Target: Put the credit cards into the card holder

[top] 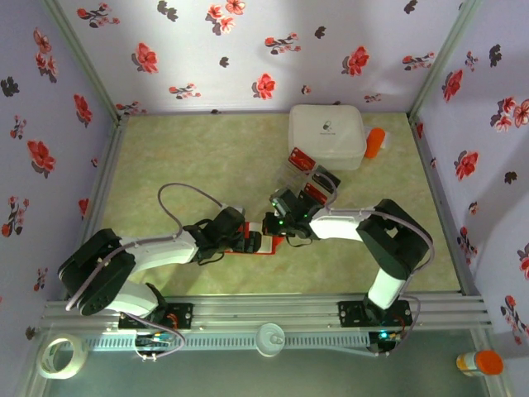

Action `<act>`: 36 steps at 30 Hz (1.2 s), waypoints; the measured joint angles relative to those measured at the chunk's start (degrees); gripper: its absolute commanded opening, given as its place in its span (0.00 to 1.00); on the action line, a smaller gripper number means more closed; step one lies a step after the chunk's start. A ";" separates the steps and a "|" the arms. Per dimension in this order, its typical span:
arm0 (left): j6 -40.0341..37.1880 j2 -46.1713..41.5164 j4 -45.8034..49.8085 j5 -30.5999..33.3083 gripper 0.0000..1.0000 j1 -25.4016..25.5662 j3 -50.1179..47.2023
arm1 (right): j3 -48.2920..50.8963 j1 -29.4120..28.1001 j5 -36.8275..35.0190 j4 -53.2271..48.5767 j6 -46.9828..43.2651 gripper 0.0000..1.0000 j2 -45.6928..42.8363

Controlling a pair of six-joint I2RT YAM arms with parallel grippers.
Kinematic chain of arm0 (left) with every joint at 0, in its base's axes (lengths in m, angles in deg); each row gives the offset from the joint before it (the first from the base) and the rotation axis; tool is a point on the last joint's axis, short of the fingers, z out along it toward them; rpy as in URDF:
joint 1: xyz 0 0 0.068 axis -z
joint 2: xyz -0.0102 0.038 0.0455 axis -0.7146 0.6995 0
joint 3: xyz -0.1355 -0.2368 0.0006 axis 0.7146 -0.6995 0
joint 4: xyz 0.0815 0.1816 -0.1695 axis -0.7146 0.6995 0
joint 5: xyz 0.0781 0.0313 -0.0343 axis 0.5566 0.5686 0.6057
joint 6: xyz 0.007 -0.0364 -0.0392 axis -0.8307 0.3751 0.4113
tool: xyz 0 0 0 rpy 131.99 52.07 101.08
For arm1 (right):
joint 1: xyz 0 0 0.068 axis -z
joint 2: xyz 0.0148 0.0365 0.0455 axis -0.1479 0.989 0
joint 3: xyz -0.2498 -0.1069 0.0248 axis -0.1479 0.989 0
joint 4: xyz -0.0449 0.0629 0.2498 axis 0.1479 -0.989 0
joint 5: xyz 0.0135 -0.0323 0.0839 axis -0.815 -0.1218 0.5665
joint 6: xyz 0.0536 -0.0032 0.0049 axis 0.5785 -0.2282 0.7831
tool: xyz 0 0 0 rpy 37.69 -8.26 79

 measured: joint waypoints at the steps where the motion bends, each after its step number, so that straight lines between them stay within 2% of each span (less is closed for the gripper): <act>1: 0.00 0.04 0.00 0.02 1.00 -0.02 0.00 | 0.00 0.00 0.22 0.15 0.00 0.01 0.11; 8: -0.02 0.74 -0.79 0.66 1.00 0.00 0.00 | 0.00 -0.02 1.07 0.61 0.20 0.01 0.22; 20: -0.63 2.12 -2.80 2.89 0.75 0.02 -0.42 | 0.00 -0.02 1.99 1.73 0.68 0.02 0.63; 23: -0.85 2.32 -3.67 3.15 0.68 0.11 -0.72 | 0.00 -0.02 2.19 1.90 1.07 0.08 0.63; 25: -0.87 2.60 -4.28 3.26 0.63 0.22 -0.85 | -0.02 -0.02 2.34 1.90 1.29 0.16 0.63; 31: -0.87 3.41 -5.70 3.26 0.61 0.48 -0.85 | -0.02 -0.02 2.23 1.38 1.95 0.38 -1.29; 36: -0.85 3.69 -6.45 3.23 0.61 0.63 -0.85 | 0.00 -0.02 1.40 1.22 2.10 0.48 -3.63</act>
